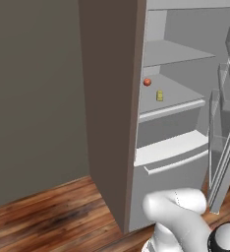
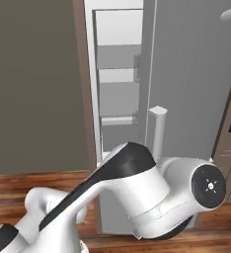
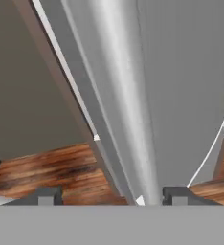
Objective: Retrieve the butter from the fridge and place it on a plate on the dining table. Then retrieve the butter knife by the fridge and place it near the plate.
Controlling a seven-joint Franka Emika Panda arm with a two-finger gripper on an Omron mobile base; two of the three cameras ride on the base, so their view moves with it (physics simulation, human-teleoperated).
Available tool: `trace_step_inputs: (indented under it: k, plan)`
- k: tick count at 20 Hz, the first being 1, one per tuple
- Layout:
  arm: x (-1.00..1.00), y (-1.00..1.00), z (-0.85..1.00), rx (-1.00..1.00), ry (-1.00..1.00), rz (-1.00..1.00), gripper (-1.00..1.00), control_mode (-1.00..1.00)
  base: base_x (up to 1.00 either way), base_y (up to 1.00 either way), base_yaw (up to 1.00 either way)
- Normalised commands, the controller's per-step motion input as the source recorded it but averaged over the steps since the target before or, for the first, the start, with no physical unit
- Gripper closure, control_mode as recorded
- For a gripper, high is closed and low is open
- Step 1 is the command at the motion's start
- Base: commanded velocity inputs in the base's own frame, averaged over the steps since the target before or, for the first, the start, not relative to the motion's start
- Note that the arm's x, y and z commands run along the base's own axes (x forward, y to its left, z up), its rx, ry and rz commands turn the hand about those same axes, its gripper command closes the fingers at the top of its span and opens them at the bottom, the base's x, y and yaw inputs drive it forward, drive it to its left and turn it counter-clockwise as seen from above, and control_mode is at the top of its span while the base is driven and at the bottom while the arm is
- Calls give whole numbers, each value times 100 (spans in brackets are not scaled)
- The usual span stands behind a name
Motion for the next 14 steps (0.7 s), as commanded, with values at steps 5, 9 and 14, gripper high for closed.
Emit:
trace_step_inputs:
  k: [5,9,14]
  plan:
    - [-71,88,25,-46,12,-17,-100,-100,0,0,0]
    - [-11,99,13,-62,34,-15,-100,-100,0,0,0]
    - [18,100,1,-66,47,-12,-100,-100,0,0,0]
